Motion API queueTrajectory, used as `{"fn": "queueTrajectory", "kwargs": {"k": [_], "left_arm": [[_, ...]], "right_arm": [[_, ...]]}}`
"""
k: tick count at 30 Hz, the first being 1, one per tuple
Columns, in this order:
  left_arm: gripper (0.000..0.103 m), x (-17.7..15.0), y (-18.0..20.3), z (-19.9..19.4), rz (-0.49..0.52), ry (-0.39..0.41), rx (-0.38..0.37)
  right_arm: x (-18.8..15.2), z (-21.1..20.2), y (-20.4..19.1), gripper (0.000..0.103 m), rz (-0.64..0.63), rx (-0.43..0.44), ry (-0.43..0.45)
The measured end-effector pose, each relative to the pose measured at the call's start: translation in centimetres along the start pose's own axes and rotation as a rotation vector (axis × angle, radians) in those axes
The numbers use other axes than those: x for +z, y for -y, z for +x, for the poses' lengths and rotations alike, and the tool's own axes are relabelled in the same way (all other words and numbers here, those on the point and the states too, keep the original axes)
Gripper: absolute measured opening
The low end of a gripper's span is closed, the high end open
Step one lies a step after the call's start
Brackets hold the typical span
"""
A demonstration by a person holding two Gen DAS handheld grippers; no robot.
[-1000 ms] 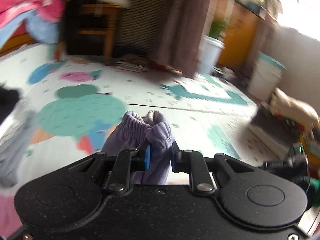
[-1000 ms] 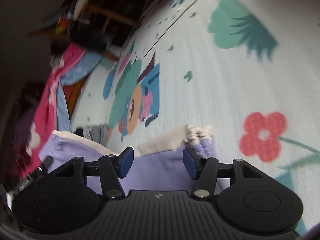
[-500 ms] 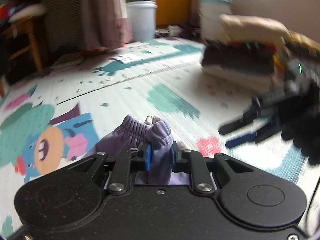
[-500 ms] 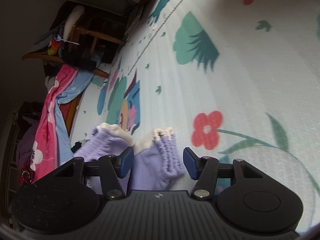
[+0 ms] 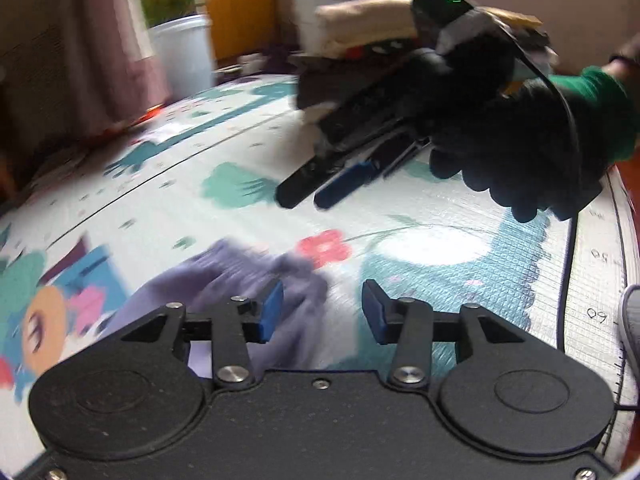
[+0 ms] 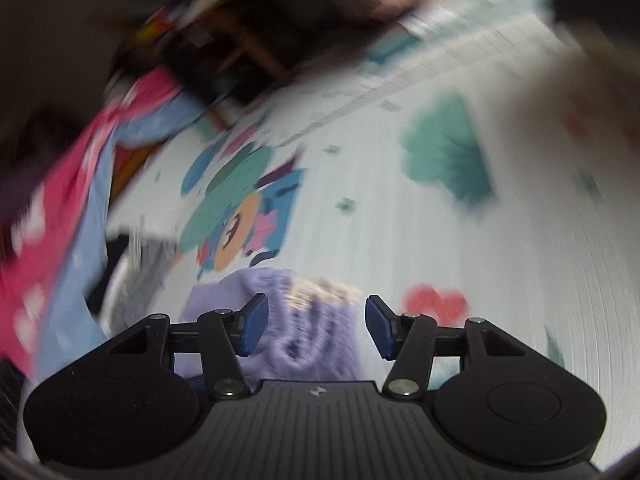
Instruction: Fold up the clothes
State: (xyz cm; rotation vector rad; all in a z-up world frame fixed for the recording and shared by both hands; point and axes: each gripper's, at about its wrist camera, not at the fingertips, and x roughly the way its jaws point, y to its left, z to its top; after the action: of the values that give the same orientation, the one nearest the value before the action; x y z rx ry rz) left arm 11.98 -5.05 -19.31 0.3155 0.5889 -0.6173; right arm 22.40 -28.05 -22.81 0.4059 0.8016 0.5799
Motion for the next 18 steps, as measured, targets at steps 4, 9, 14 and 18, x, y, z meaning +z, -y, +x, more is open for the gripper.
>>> {"fn": "queueTrajectory", "kwargs": {"k": [4,9,14,18], "left_arm": [[0.043,-2.2,-5.7,-1.9,-0.135,-0.021,0.155],[0.047,-5.9,-9.8,-2.0,-0.192,0.011,0.206],[0.060,-10.6,-11.2,-0.5,-0.162,-0.034,0.150],[0.060,-9.3,-11.6,-1.7,-0.185,-0.066,0.155]], "right_arm": [[0.2,3.4,-7.7,0.055,-0.404,0.016,-0.031],[-1.1,8.5,-11.5,0.052,-0.750,-0.004,-0.092],[-2.5,9.9,-5.2,0.044,-0.699,-0.012,-0.164],[-0.9,8.8,-5.9,0.047,-0.574,0.006,-0.146]]}}
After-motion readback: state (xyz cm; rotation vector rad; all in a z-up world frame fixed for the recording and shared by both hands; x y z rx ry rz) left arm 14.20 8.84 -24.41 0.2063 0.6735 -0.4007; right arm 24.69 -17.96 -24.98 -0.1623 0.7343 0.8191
